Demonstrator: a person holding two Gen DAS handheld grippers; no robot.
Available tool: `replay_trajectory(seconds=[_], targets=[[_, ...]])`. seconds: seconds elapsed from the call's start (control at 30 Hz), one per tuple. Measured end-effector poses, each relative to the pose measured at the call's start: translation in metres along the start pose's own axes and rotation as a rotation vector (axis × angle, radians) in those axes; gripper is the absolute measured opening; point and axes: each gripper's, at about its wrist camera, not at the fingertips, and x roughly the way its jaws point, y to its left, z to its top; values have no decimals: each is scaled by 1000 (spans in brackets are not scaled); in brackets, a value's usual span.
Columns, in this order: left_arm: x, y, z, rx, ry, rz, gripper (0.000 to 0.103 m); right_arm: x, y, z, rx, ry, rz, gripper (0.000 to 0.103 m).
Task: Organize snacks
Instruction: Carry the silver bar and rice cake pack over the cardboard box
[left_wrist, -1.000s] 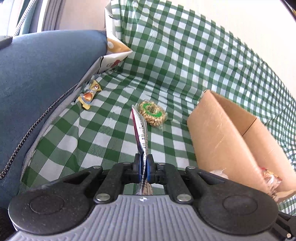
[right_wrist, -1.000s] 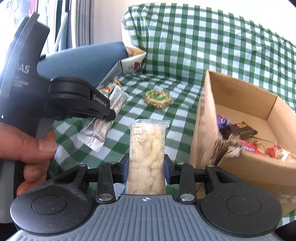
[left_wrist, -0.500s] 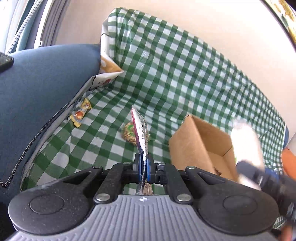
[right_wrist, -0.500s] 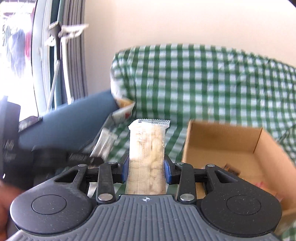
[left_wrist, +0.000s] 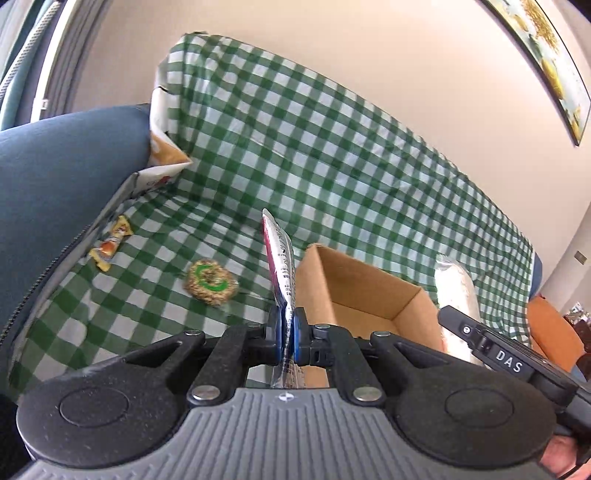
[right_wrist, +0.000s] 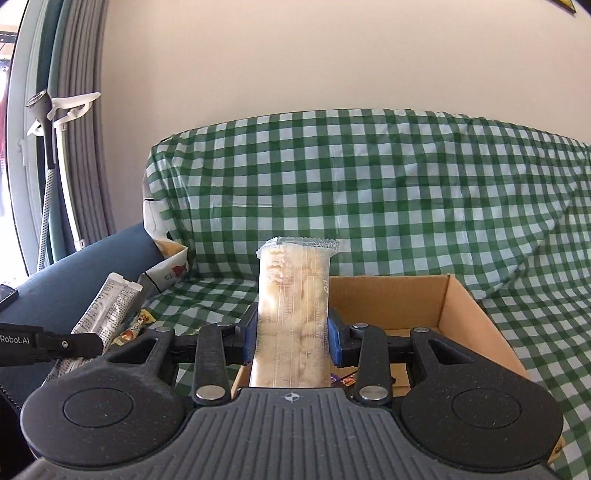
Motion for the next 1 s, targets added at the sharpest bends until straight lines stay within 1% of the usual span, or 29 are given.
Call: replay_trajectory(seconds=[0.3,1.0], targets=[[8,-20,-4,19,13,-55,5,-8,-8,-3,-10,-6,-30,38],[29,-28,-11,28,47,-80,5,-1,-38,-9,38,23,-114,38]])
